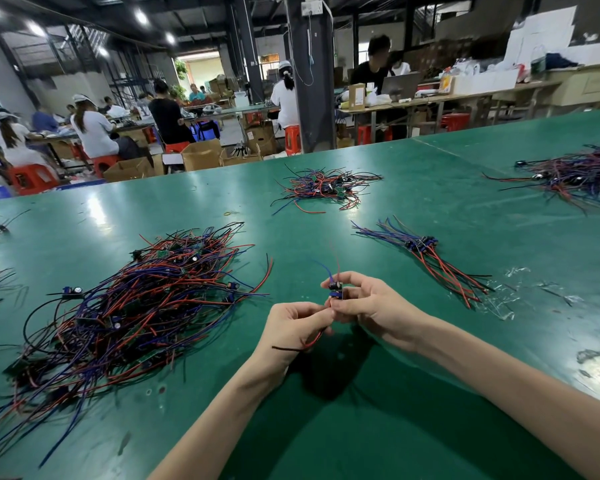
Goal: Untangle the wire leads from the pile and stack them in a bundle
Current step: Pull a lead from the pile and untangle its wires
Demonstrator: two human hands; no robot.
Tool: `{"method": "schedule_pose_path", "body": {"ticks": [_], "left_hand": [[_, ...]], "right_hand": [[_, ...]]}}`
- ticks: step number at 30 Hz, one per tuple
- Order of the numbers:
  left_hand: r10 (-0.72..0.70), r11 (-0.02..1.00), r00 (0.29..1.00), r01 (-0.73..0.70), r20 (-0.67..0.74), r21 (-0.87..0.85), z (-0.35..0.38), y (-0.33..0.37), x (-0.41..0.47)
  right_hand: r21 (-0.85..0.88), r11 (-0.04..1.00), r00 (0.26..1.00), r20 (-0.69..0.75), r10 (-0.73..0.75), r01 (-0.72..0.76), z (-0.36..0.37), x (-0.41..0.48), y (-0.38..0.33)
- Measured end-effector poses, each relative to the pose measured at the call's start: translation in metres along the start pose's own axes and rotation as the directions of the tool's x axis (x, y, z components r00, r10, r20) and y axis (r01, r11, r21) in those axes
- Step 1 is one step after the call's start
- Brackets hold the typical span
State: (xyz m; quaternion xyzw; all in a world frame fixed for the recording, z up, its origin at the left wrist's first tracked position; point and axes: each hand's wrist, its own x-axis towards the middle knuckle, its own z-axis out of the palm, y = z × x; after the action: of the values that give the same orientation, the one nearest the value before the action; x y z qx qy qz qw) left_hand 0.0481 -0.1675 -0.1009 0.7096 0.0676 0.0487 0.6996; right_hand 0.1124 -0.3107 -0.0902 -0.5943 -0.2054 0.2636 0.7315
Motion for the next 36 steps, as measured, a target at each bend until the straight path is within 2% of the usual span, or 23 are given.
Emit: {"method": "schedule_pose_path", "body": {"ticks": [5, 12, 18, 25, 32, 36], "left_hand": [[-0.015, 0.999, 0.997, 0.018, 0.072, -0.035, 0.001, 0.004, -0.005], [-0.043, 0.999, 0.991, 0.040, 0.124, 0.025, 0.006, 0.006, -0.010], [0.053, 0.997, 0.980, -0.062, 0.192, 0.041, 0.010, 0.007, -0.015], [0.117, 0.991, 0.980, -0.127, 0.163, 0.053, 0.012, 0.010, -0.018], [0.168, 0.981, 0.966, -0.182, 0.195, 0.059, 0.014, 0.011, -0.020], [0.182, 0.968, 0.958, -0.214, 0.222, 0.131, 0.013, 0.009, -0.020]], "right_hand": [[0.105, 0.994, 0.999, -0.042, 0.007, -0.002, -0.001, 0.002, -0.001], [0.071, 0.997, 0.969, -0.248, 0.016, 0.001, -0.006, 0.009, -0.003], [0.037, 0.999, 0.945, -0.325, 0.029, -0.018, -0.017, 0.013, -0.010], [0.091, 0.996, 0.948, -0.315, 0.053, -0.025, -0.020, 0.014, -0.013], [0.112, 0.993, 0.955, -0.290, 0.064, -0.033, -0.025, 0.013, -0.013], [0.119, 0.993, 0.949, -0.311, 0.055, -0.018, -0.028, 0.014, -0.015]]}}
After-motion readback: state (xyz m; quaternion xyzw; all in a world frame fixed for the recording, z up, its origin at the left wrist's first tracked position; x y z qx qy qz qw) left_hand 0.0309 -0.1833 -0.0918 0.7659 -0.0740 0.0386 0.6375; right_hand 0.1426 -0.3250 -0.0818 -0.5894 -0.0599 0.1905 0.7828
